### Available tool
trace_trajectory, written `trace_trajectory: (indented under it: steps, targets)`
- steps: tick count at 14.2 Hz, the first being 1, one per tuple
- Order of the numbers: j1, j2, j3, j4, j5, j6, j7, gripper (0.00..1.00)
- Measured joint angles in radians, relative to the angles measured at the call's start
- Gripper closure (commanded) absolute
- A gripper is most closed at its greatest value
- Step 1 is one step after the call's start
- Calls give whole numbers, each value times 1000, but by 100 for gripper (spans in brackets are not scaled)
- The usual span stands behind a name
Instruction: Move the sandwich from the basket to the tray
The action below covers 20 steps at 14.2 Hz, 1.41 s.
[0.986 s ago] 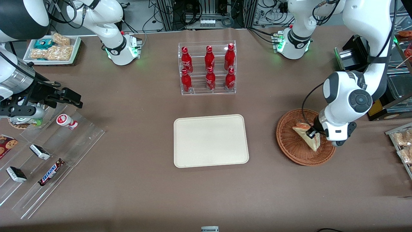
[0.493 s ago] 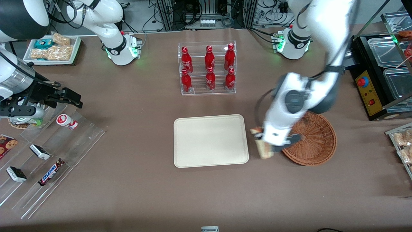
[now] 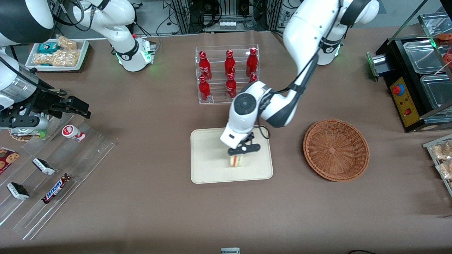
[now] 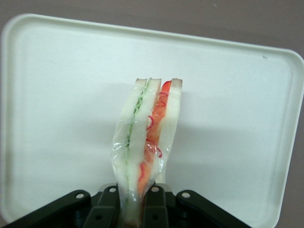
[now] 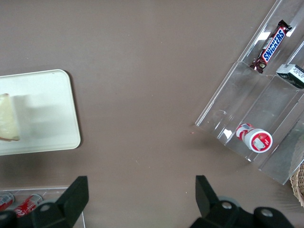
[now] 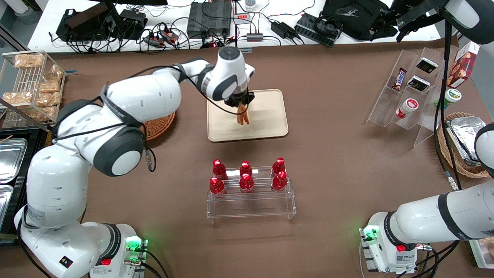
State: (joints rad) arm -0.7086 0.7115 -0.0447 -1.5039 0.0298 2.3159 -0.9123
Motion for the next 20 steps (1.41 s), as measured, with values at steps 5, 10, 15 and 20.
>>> trace_trajectory:
  steps: [5, 10, 15, 20]
  targets:
    - [-16, 61, 1, 14, 105, 56, -122, 0]
    - [-13, -19, 14, 64, 109, -64, -158, 0]
    - [57, -275, 28, 75, 109, -371, -163, 0]
    - [293, -361, 31, 10, 85, -455, 56, 0]
